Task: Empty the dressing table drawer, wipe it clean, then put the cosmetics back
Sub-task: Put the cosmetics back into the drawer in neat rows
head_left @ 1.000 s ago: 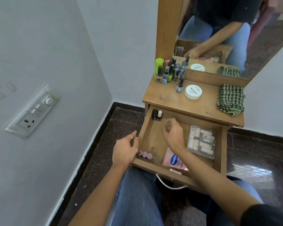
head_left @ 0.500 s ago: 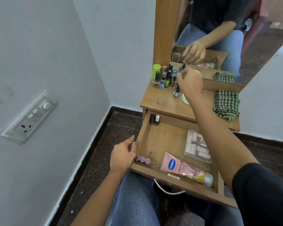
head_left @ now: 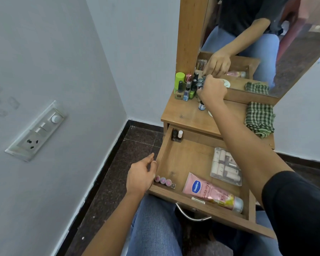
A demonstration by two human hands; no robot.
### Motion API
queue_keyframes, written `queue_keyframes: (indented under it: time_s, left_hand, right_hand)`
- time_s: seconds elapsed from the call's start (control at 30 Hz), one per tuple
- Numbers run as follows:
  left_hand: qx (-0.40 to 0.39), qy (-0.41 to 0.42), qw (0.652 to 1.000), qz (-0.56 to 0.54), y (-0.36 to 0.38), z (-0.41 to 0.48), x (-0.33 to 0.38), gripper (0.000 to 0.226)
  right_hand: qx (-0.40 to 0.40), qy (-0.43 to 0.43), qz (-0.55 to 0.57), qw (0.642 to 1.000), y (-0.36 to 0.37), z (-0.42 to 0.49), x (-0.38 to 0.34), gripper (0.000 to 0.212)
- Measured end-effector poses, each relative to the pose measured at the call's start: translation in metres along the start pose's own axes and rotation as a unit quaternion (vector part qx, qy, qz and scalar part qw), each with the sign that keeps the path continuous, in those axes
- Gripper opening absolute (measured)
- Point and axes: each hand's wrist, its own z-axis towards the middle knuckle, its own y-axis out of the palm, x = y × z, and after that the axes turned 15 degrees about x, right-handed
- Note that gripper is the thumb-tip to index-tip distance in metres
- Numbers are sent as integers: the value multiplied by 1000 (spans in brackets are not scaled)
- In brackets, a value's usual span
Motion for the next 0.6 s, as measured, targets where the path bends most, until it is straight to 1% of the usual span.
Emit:
queue_keyframes:
  time_s: [0.17, 0.27, 0.33, 0.4, 0.5, 0.6]
  left_hand:
    - [8, 1, 1000, -7, 0, -1, 1, 38]
    - [9, 7, 1000, -10, 0, 0, -1, 38]
    - [9, 7, 1000, -7, 1, 0, -1, 38]
    - [7, 8, 1000, -7, 1, 1, -2, 38]
    - [5, 8, 1000, 3, 1, 1, -2, 38]
    - [5, 6, 1000, 10, 2, 1, -2, 38]
  right_hand:
    - [78, -52, 109, 990, -19, -12, 2, 22]
    - [123, -88, 242, 958, -36, -34, 3, 23]
    - [127, -112, 312, 935, -44, -63, 6, 21]
    - [86, -126, 325, 933, -42, -101, 14, 18]
    - [-3, -108, 276, 955, -14, -151, 35, 19]
    - [-76, -82, 223, 968, 21, -175, 54, 24]
